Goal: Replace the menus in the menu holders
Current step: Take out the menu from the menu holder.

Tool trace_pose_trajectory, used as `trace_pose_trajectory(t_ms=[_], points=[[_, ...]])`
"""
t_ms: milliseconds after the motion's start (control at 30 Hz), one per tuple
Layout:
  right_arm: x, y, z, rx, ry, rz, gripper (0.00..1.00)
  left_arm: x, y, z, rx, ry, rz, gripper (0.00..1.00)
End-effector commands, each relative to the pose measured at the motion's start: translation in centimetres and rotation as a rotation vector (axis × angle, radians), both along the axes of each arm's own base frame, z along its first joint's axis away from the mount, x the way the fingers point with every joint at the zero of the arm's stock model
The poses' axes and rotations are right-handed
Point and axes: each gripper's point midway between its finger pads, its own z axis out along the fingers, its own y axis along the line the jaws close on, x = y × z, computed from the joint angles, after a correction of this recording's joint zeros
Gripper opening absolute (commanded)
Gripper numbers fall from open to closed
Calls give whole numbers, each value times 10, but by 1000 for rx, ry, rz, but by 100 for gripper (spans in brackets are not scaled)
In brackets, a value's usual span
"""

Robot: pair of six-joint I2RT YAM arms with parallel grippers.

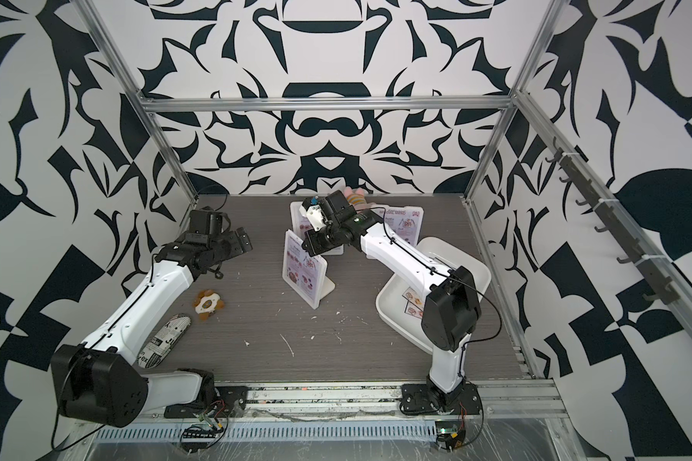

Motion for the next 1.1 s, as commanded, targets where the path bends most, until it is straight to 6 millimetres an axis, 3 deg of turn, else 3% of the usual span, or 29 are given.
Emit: trace_pose_trajectory(t_ms=[0,233,533,567,633,1067], points=[[1,4,61,114,-109,6,2,-2,0,13,7,-23,-9,97],[2,3,57,108,-104,1,7,-2,0,12,4,-23,-10,98],[3,2,65,115,-121,-6,0,-2,0,12,4,-22,-11,97],[3,2,66,115,-122,-7,0,-5,1,23,-1,-54,-10,97],[3,2,69,118,-128,-4,0,-5,1,25,-3,-59,-10,97],[5,-1,114,136,-228,7,0,-4,3,37,10,-78,-6,98]])
